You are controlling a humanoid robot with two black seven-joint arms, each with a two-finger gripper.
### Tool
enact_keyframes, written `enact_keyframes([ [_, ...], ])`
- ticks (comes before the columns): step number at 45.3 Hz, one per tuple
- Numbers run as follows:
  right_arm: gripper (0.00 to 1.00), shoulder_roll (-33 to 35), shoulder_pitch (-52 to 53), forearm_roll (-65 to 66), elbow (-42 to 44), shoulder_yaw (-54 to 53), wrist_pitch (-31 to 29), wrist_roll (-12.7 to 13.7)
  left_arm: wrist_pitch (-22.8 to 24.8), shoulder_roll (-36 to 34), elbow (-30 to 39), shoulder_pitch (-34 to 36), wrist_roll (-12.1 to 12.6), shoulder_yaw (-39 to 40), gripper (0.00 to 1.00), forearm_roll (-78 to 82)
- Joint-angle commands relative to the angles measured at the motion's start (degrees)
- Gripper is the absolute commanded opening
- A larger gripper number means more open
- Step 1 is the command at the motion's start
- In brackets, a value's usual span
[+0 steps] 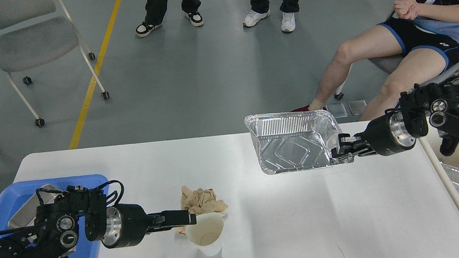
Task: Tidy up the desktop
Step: 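Grasp the white paper cup with the left gripper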
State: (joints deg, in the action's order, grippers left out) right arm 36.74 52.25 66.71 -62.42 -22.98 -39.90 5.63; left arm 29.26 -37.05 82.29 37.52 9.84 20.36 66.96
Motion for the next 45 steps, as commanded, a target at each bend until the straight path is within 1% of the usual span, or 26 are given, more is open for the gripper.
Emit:
enact_keyframes([
  [1,0.0,-0.09,-0.22,0.0,0.02,-0.22,-0.01,0.0,-0.34,1.19,-1.51,-0.52,-0.08,-0.58,0.93,0.81],
  [4,0.0,-0.18,-0.22,0.0,0.02,-0.31,-0.01,0.0,-0.78,1.81,-2.22,-0.69,-0.08,-0.58,0.9,0.81],
  [10,0.0,-0.09,-0.31,0.0,0.02,-0.31,-0.01,0.0,-2.19,3.65,-4.41,-1.31,-0.26,-0.58,0.78,1.24],
  [18,0.0,0.0,-0.57,0.0,0.02,-0.48,-0.01,0.0,-3.24,6.64,-7.32,-2.72,-1.05,-0.5,0.7,4.5],
  [25,0.0,0.0,-0.66,0.0,0.02,-0.75,-0.01,0.0,-4.12,7.96,-7.93,-3.59,-1.14,-0.41,0.63,5.11],
  [34,0.0,-0.09,-0.66,0.0,0.02,-0.75,-0.01,0.0,-5.35,8.22,-8.2,-3.95,-1.23,-0.15,0.51,6.08],
  [39,0.0,-0.27,-0.66,0.0,0.02,-0.75,-0.01,0.0,-5.35,8.22,-8.02,-3.86,-1.23,0.03,0.41,5.99],
  [45,0.0,-0.35,-0.83,0.0,0.02,-0.75,0.08,0.0,-4.74,7.96,-7.23,-3.68,-1.14,0.12,0.19,5.82],
])
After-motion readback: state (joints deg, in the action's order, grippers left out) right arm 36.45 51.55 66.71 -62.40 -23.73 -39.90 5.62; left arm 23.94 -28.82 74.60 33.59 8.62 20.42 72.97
